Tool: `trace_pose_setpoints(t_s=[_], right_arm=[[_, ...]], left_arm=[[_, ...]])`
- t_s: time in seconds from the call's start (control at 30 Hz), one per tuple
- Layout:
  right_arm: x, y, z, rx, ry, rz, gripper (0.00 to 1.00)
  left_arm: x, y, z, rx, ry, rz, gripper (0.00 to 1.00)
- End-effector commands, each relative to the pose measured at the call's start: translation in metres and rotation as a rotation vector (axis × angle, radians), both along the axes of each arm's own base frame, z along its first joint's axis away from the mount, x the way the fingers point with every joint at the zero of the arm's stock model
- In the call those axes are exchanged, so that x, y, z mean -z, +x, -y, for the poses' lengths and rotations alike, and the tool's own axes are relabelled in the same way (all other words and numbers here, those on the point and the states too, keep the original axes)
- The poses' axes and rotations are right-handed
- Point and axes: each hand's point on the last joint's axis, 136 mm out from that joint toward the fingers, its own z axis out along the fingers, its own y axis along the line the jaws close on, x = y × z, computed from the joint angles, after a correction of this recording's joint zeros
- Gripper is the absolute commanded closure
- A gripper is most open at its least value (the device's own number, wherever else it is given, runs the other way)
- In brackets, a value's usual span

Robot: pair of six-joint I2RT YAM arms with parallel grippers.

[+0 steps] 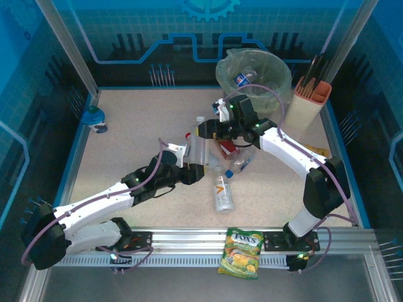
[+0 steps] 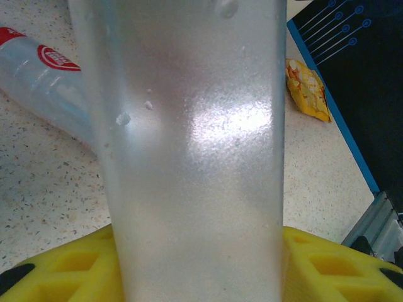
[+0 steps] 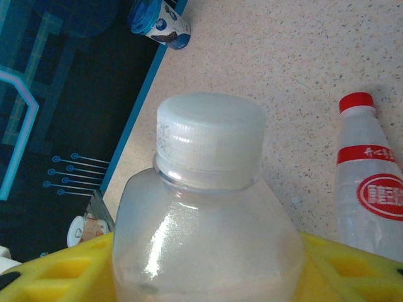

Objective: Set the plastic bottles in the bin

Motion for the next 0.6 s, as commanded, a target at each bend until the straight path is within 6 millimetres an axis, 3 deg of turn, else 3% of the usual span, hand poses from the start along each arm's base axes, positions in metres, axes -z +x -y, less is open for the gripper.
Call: trace_pose_setpoints(t_s=[0.0, 0.17, 0.23, 0.33, 0.4, 0.57], right_arm=[[-0.022, -0.001, -0.009, -0.038, 0.026, 0.062, 0.43], [-0.034, -0.001, -0.007, -0.051, 0.017, 0.107, 0.49], [-0.041, 0.002, -0.004, -0.048, 0.013, 0.131, 0.5], [-0.063, 0.012, 0.006, -0.023, -0.006, 0.195, 0.5], [-0.084, 0.022, 0.018, 0.01, -0.022, 0.252, 0.51], [-0.145, 0.043, 0.054, 0.118, -0.051, 0.417, 0.51]], left_arm=[[-0.013, 0.0, 0.002, 0.009, -0.043, 0.028, 0.55], [-0.022, -0.004, -0.003, -0.015, -0.085, 0.025, 0.42], [-0.024, -0.003, -0.009, -0.048, -0.088, 0.028, 0.22], [-0.029, -0.005, -0.016, -0.073, -0.103, 0.034, 0.06], [-0.031, -0.007, -0.018, -0.081, -0.107, 0.028, 0.01], [-0.024, -0.01, -0.02, -0.108, -0.098, -0.015, 0.01]])
